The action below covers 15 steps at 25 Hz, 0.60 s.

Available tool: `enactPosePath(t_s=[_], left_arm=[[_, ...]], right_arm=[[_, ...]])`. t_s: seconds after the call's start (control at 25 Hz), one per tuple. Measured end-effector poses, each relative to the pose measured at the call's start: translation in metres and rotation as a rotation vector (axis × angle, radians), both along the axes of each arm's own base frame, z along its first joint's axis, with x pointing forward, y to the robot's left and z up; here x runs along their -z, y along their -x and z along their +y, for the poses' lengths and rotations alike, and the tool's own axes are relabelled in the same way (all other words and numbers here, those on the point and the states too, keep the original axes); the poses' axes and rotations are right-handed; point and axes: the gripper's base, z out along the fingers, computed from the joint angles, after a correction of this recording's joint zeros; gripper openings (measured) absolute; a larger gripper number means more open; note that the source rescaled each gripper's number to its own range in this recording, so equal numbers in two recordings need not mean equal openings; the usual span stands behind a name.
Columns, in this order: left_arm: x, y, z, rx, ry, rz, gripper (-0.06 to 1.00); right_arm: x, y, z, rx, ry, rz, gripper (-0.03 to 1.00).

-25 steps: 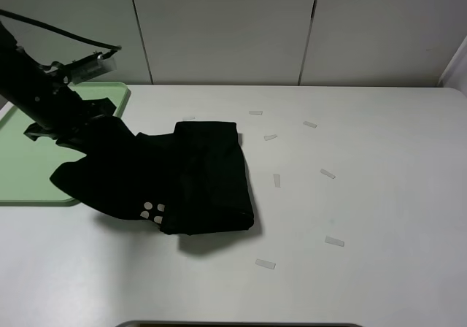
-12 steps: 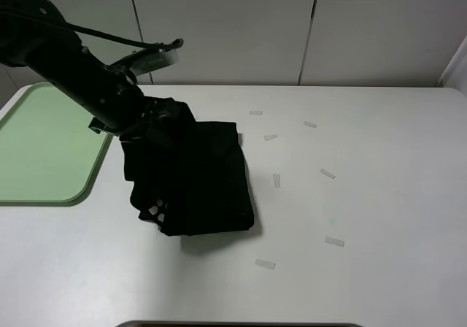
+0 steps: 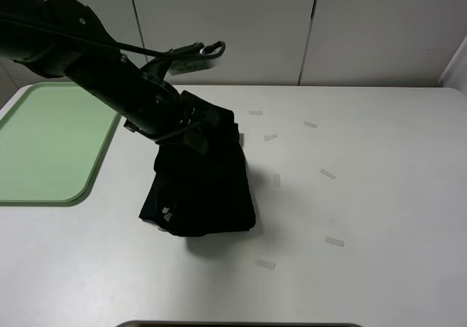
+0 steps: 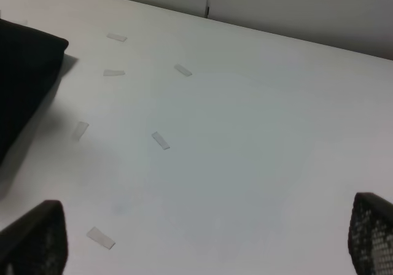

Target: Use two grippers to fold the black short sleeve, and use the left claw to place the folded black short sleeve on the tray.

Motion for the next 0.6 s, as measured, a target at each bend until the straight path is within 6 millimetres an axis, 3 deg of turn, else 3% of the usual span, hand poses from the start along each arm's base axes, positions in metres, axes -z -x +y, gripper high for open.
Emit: enactPosePath(t_s=[0.24, 0.4, 0.6], left_arm=[[-0.002, -0.001, -0.009, -0.012, 0.006, -0.076, 0.01], [-0.003, 0.001, -0.016, -0.005, 0.009, -0.110, 0.07], [-0.004, 0.008, -0.029, 0.052, 0.006, -0.155, 0.31]], right_arm=[[0.000, 0.000, 0.000, 0.000, 0.000, 0.000, 1.00], [0.000, 0.000, 0.000, 0.000, 0.000, 0.000, 1.00], [0.000, 0.000, 0.000, 0.000, 0.000, 0.000, 1.00]])
